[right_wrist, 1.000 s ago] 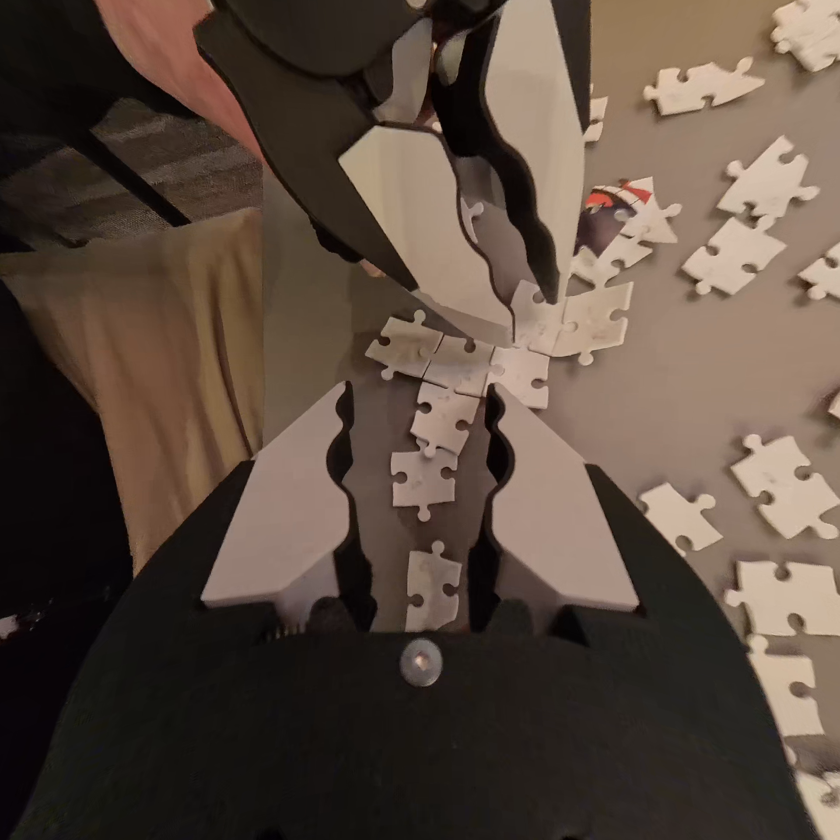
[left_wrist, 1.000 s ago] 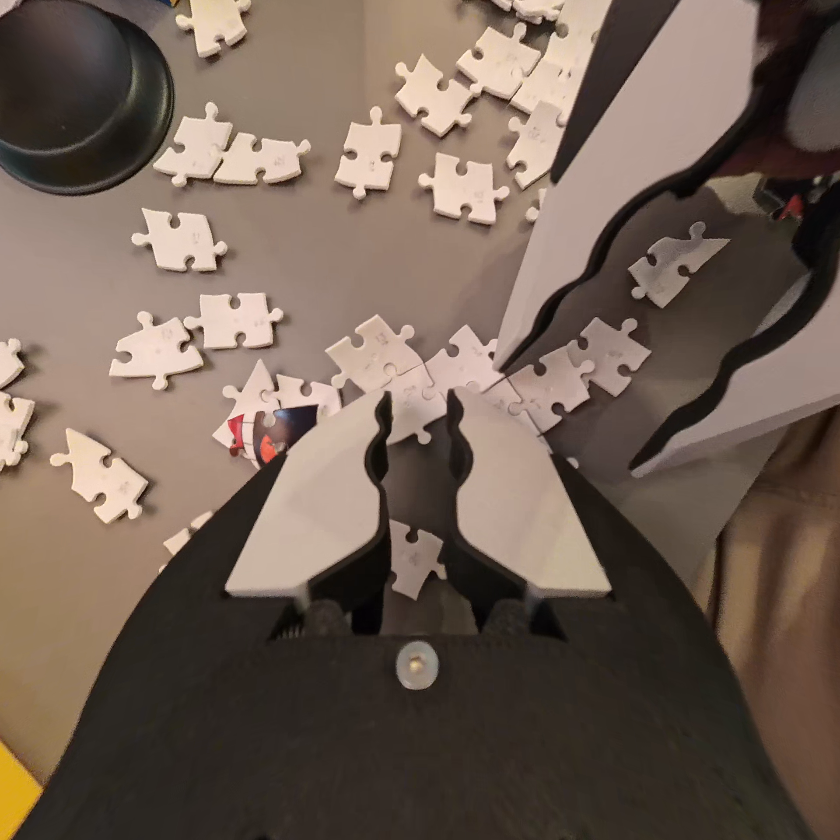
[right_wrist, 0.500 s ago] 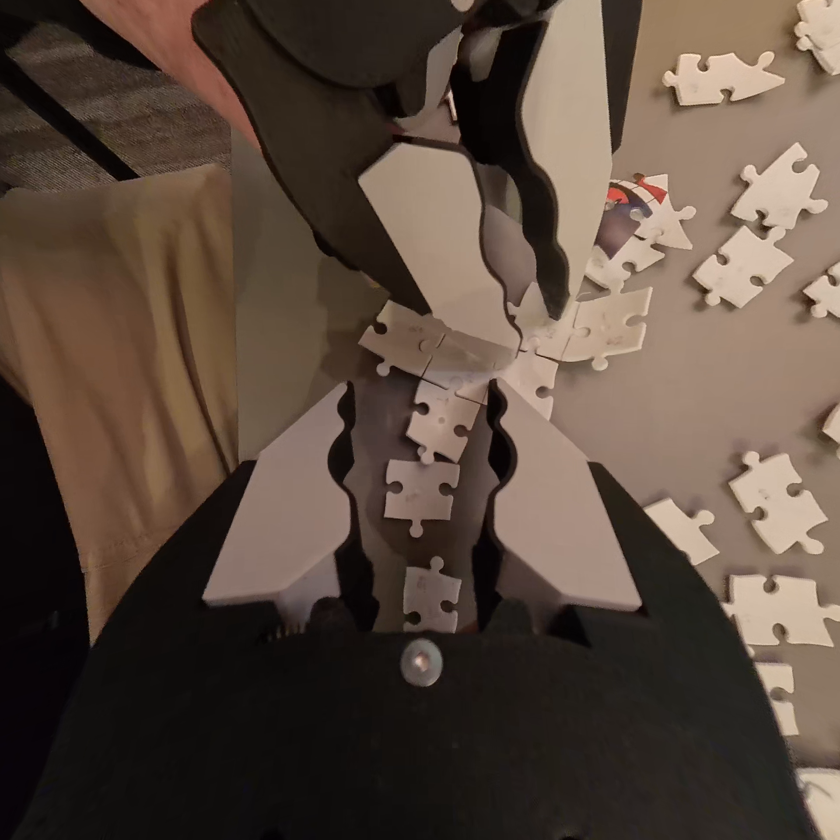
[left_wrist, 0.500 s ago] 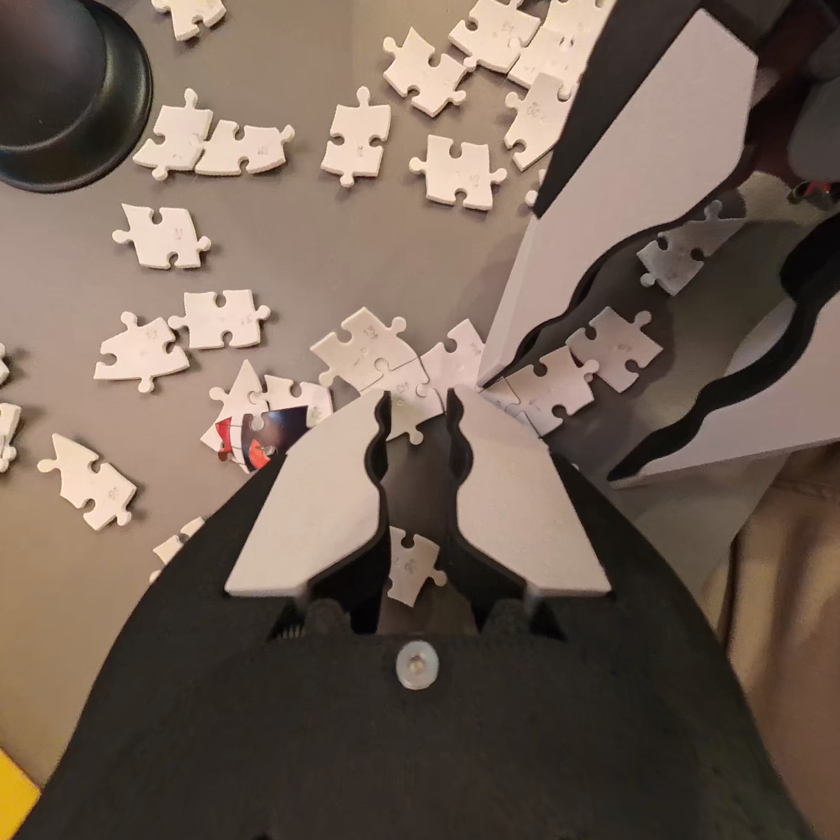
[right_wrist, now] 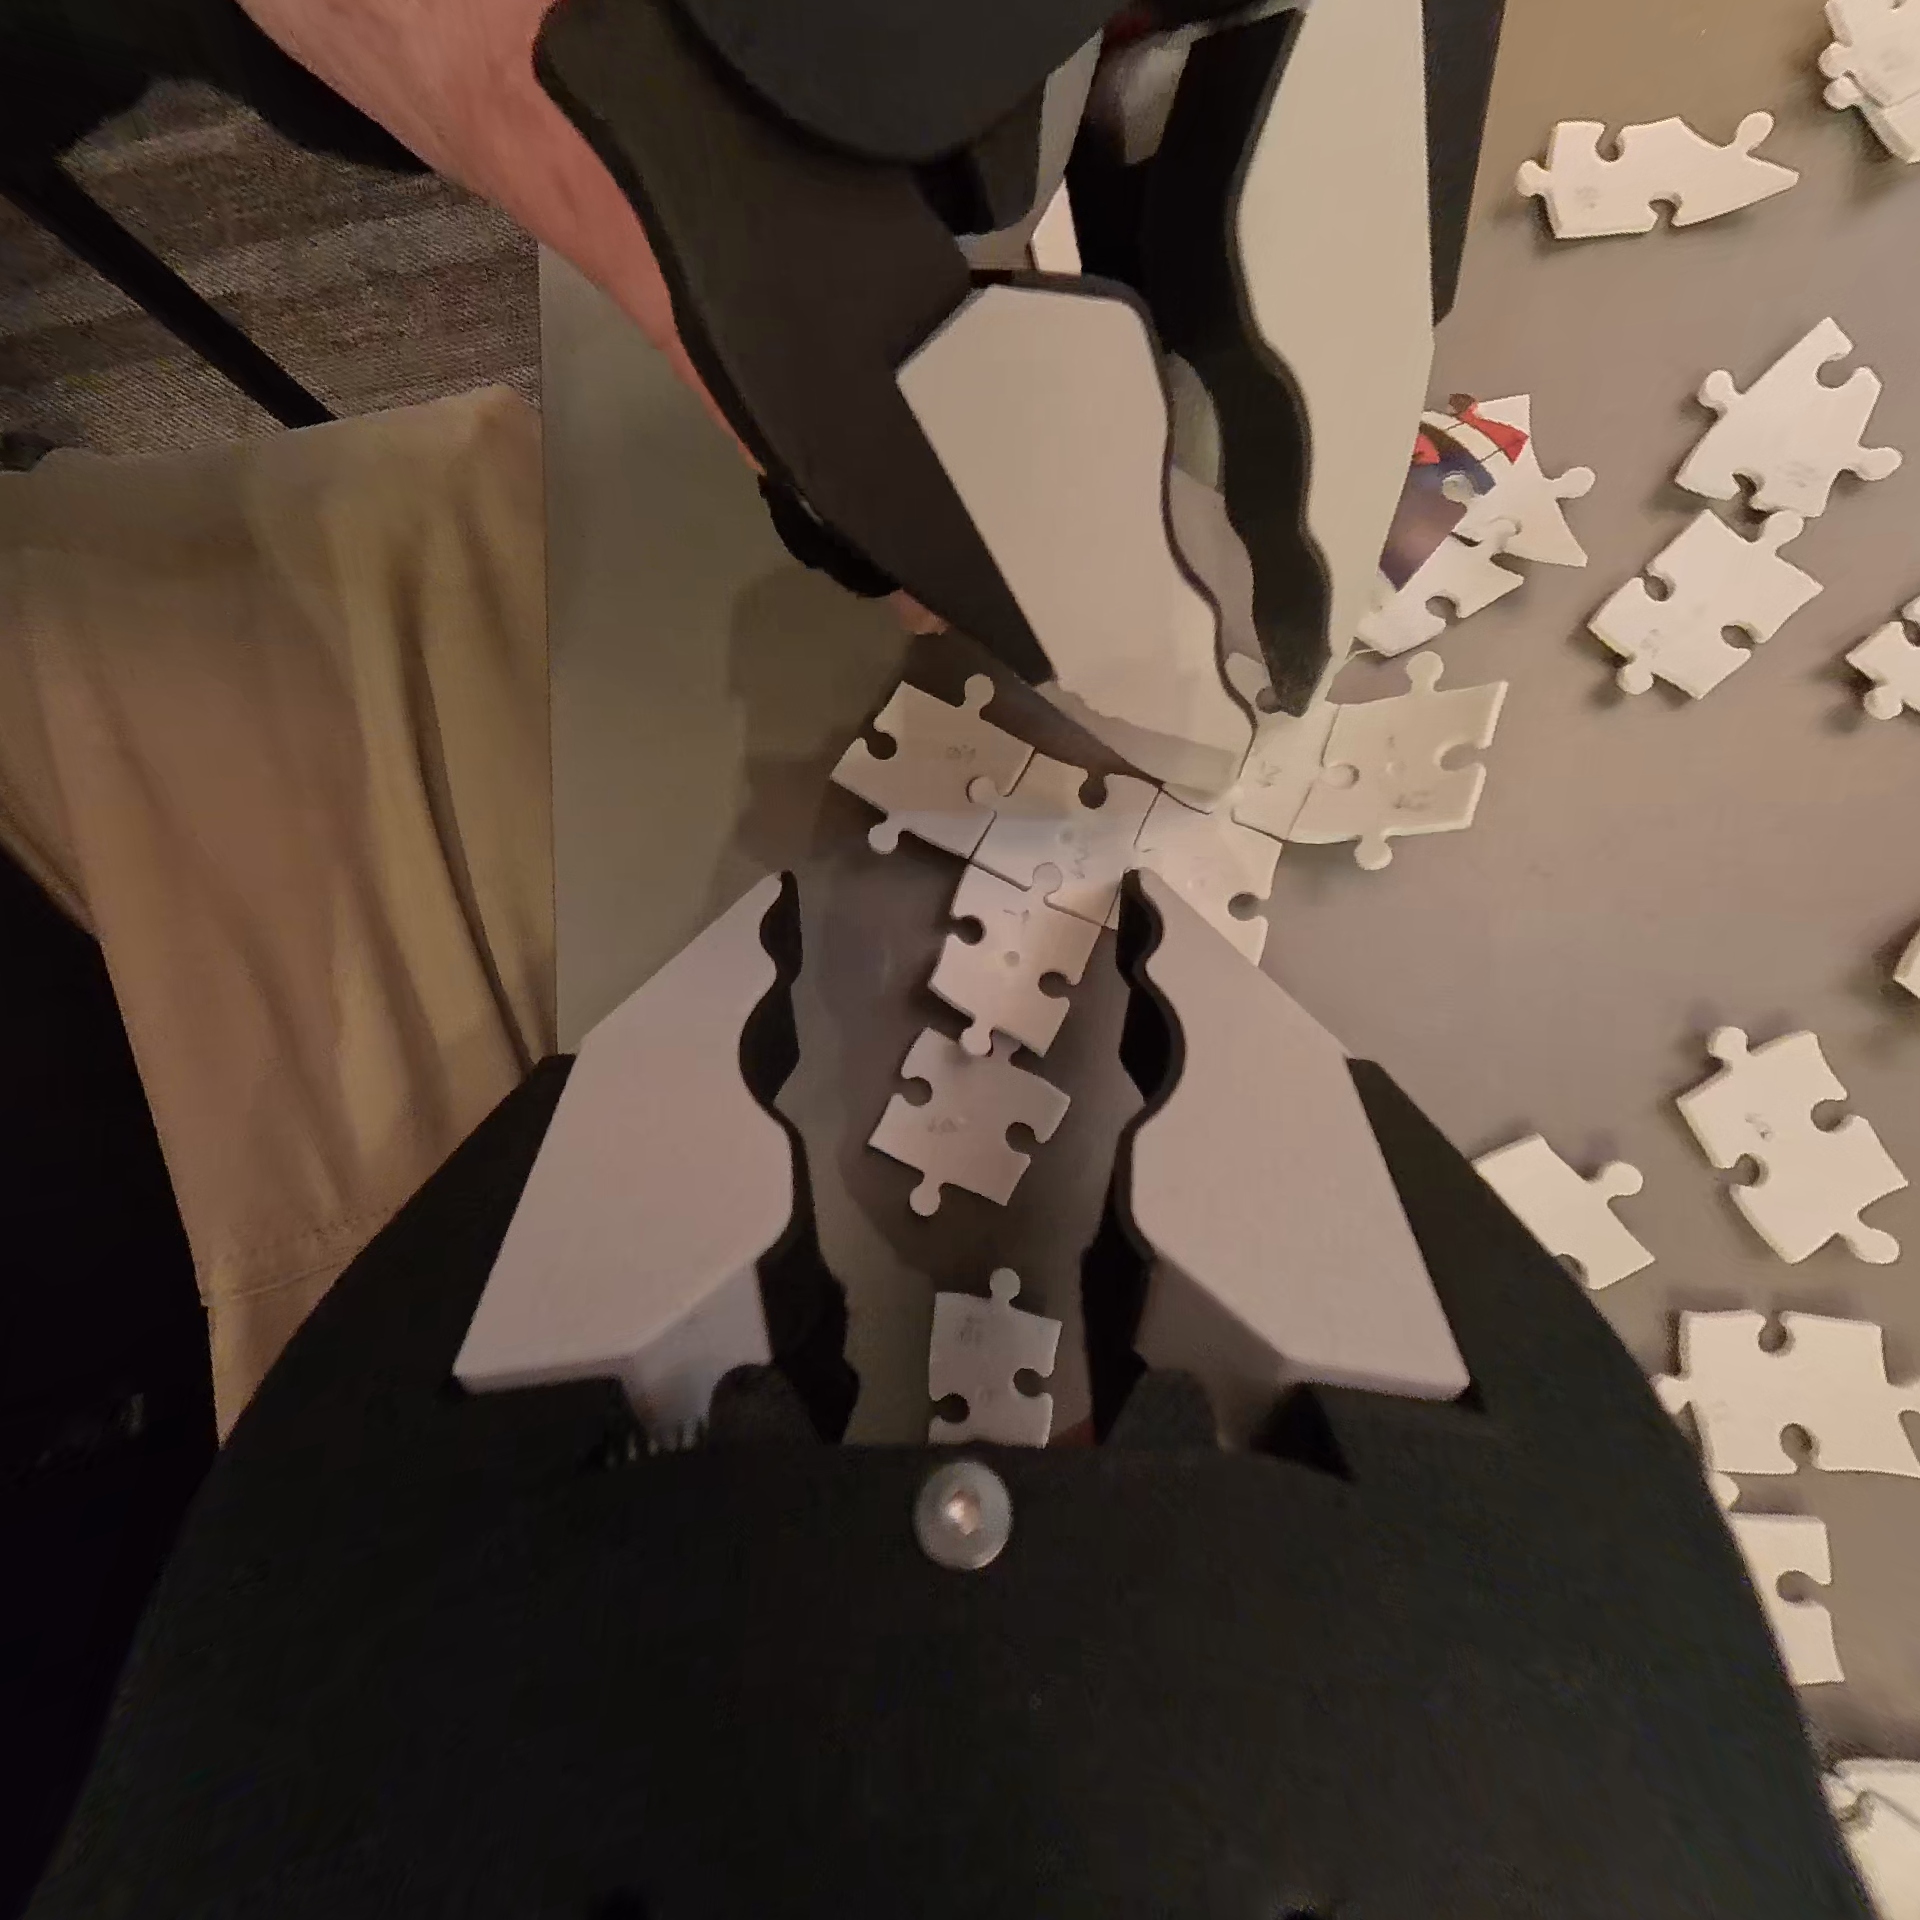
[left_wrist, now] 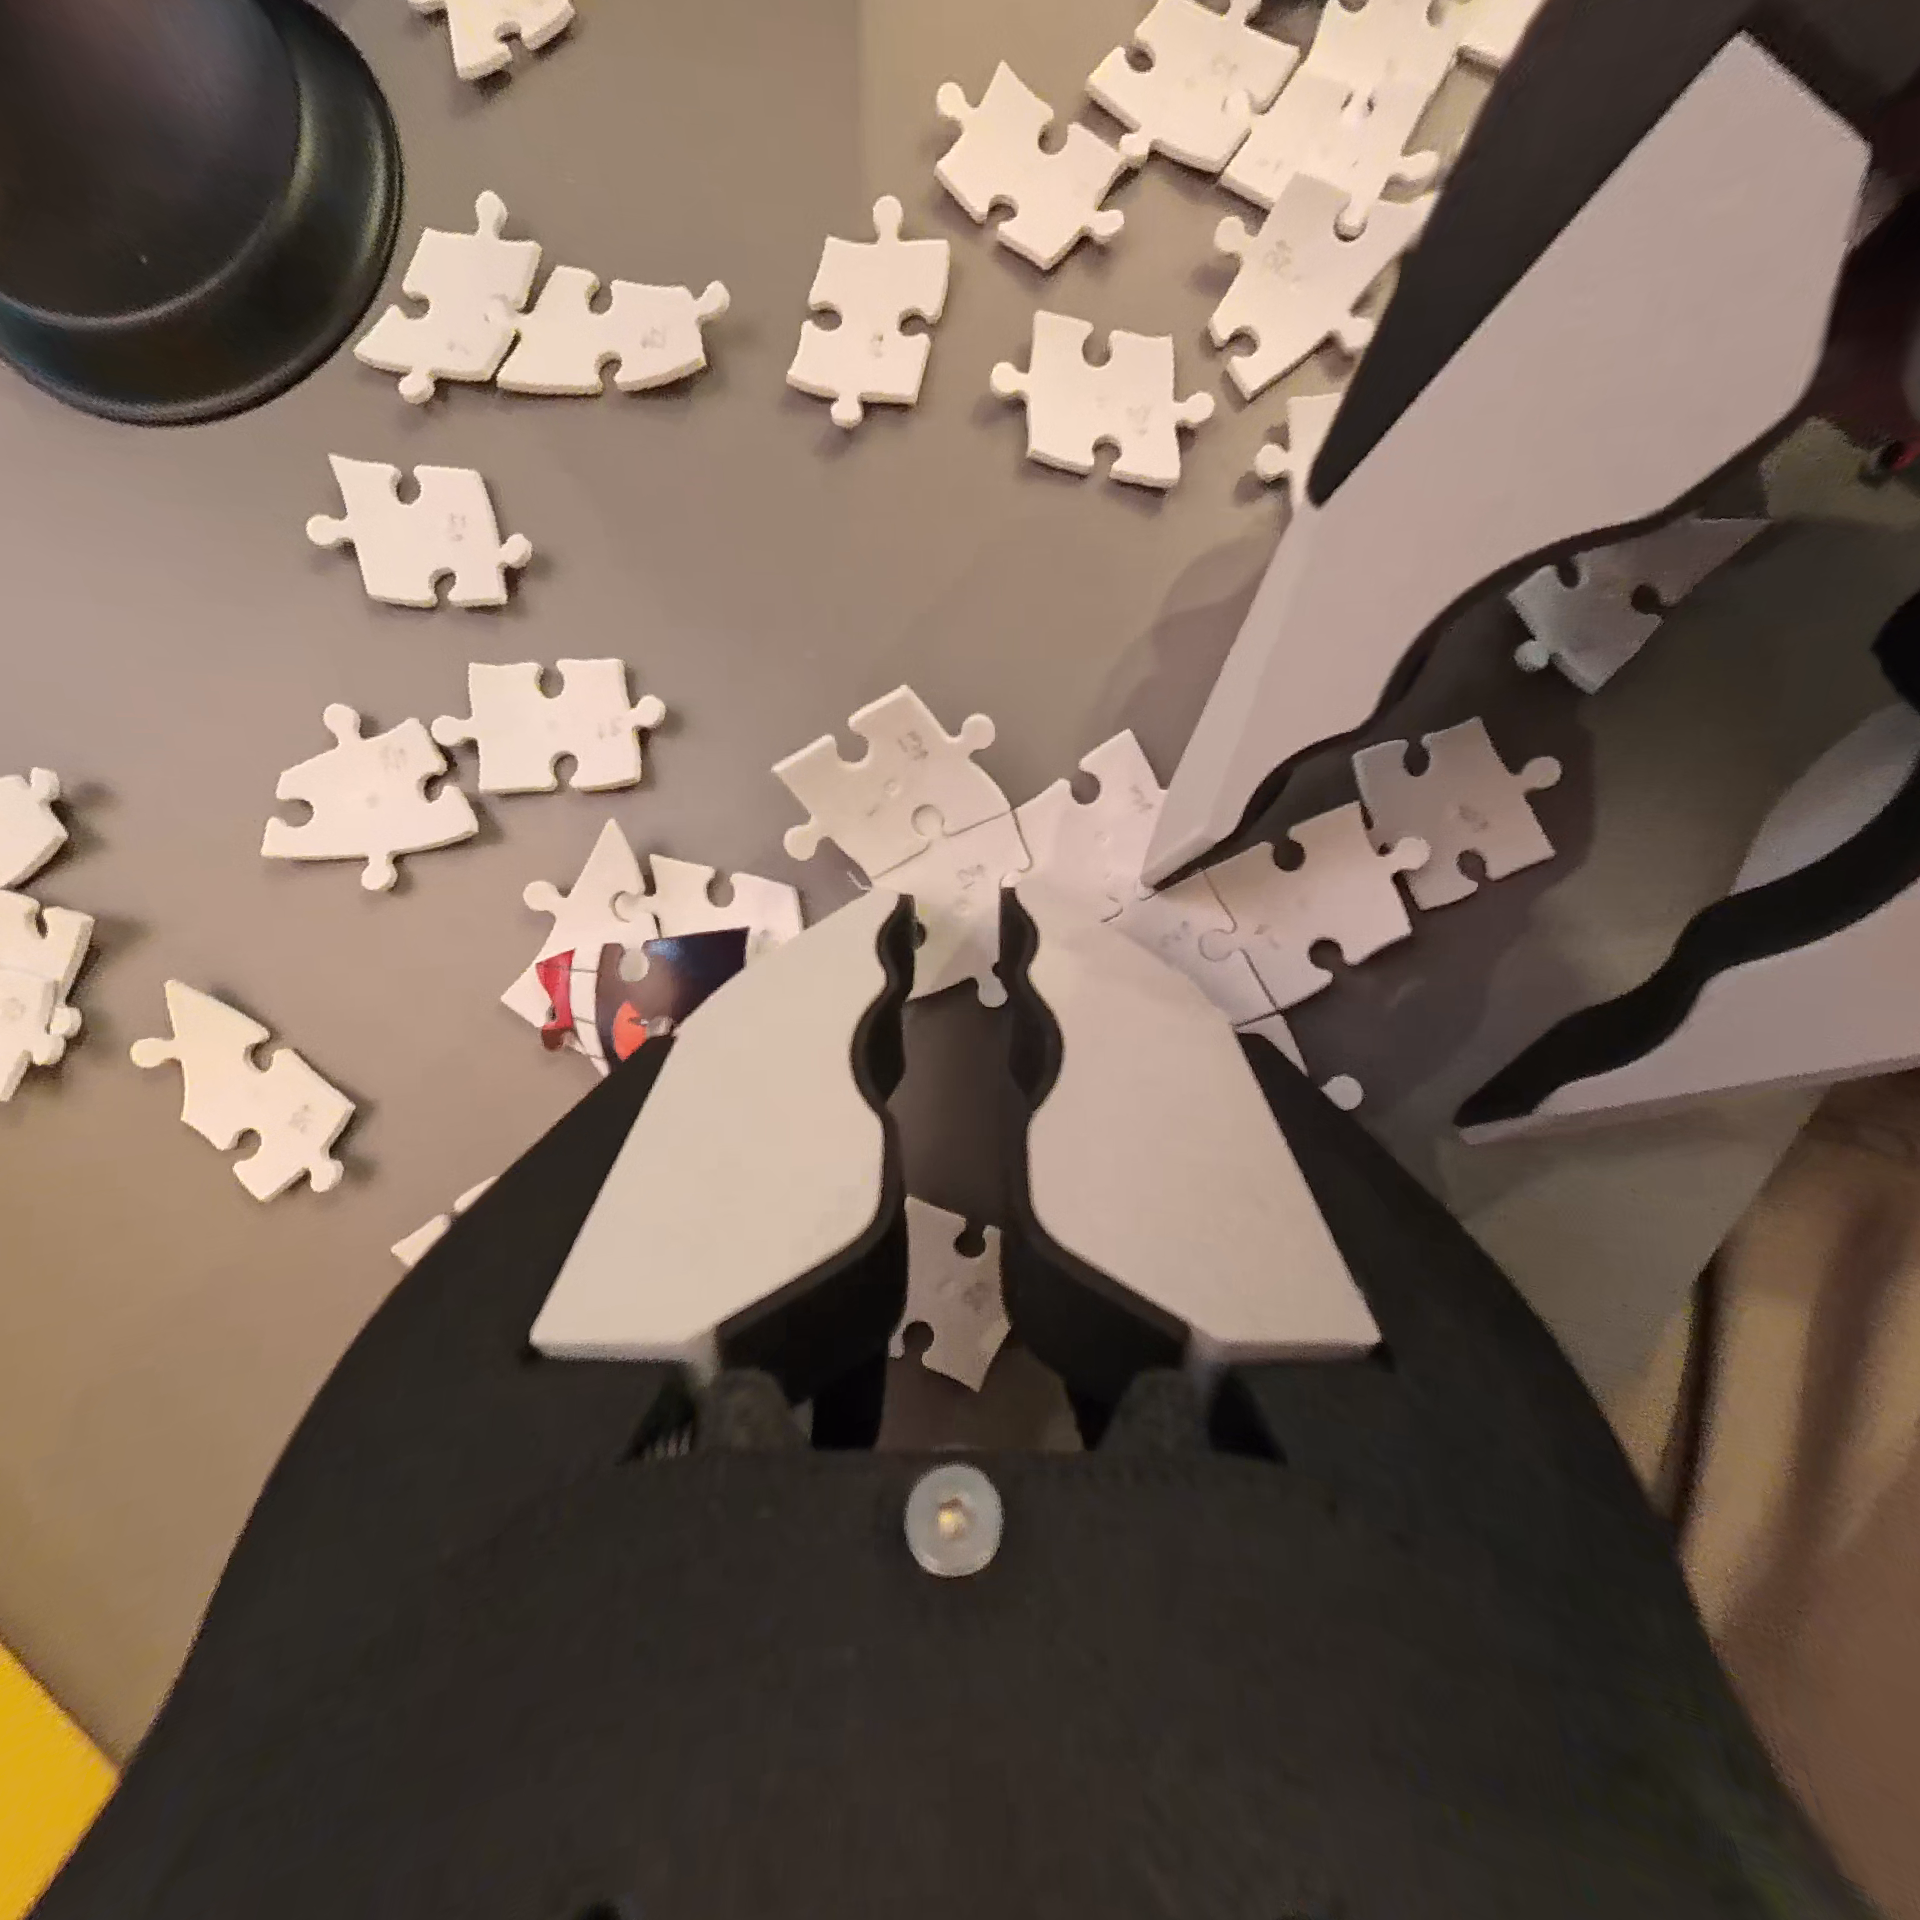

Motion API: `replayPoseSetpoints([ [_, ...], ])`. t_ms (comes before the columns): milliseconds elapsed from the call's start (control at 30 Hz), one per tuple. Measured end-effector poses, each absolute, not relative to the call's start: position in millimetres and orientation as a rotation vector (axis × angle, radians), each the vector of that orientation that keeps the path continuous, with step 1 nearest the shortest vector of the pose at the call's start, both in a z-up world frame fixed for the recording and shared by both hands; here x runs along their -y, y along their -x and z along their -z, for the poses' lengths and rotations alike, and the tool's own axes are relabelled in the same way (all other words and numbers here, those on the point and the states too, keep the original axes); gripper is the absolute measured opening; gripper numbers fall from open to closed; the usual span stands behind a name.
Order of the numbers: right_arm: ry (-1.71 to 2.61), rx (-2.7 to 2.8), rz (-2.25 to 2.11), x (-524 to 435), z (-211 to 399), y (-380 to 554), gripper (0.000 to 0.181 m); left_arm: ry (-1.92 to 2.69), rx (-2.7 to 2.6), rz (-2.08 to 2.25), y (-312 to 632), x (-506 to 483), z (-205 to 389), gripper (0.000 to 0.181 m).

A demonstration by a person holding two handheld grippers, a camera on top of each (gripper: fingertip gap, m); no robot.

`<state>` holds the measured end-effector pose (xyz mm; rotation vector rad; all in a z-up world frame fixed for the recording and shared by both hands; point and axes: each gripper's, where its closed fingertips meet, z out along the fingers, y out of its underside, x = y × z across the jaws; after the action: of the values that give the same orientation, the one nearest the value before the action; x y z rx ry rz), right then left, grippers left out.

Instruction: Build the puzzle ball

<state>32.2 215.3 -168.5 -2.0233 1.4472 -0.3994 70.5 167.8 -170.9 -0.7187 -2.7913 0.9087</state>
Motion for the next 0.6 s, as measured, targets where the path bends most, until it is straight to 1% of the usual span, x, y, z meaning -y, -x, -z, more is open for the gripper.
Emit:
replayPoseSetpoints([
  [200, 2.021, -1.446, 0.384, -216, 167, -32, 0.062, 0.876, 2.861, -0.886, -65, -171, 172, 0.002],
  [333, 1.998, -1.445, 0.374, -217, 167, -32, 0.062, 0.929, 2.868, -0.868, -62, -173, 173, 0.001],
  [533, 1.91, -1.464, 0.293, -213, 156, -28, 0.066, 0.898, 2.857, -0.85, -61, -172, 173, 0.0],
  [567, 1.88, -1.46, 0.309, -210, 149, -27, 0.066, 0.841, 2.834, -0.844, -60, -173, 172, 0.001],
  [600, 1.841, -1.455, 0.336, -206, 139, -27, 0.066, 0.792, 2.807, -0.83, -60, -174, 172, 0.009],
])
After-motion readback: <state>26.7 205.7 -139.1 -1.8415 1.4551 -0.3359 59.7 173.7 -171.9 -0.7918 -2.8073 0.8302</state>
